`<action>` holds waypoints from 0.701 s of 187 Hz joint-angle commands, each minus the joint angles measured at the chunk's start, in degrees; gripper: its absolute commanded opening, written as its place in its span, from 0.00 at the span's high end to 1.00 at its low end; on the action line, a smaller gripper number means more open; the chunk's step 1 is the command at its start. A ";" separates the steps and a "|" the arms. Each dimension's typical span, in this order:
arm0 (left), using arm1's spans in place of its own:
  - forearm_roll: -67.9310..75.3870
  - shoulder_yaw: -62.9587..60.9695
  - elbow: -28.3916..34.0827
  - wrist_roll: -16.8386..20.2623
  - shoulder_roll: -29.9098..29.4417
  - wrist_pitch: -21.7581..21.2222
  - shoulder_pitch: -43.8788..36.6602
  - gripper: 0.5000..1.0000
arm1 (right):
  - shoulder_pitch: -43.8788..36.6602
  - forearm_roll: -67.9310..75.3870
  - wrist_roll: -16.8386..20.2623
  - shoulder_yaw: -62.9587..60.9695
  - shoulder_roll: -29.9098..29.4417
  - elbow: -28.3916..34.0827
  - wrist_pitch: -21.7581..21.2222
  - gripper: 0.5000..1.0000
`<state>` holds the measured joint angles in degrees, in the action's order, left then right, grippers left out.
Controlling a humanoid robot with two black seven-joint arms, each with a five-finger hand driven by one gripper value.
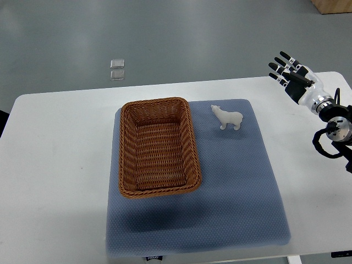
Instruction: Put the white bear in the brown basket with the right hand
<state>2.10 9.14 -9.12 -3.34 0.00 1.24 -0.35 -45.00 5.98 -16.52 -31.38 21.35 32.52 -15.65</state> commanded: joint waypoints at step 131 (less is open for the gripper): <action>0.01 0.00 0.41 0.00 0.00 -0.10 0.00 0.00 | -0.27 -1.85 0.00 0.26 0.18 0.00 -0.35 0.15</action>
<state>2.11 9.17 -8.70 -3.34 0.00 1.15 -0.35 -45.13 4.22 -16.51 -30.96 21.64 32.52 -15.97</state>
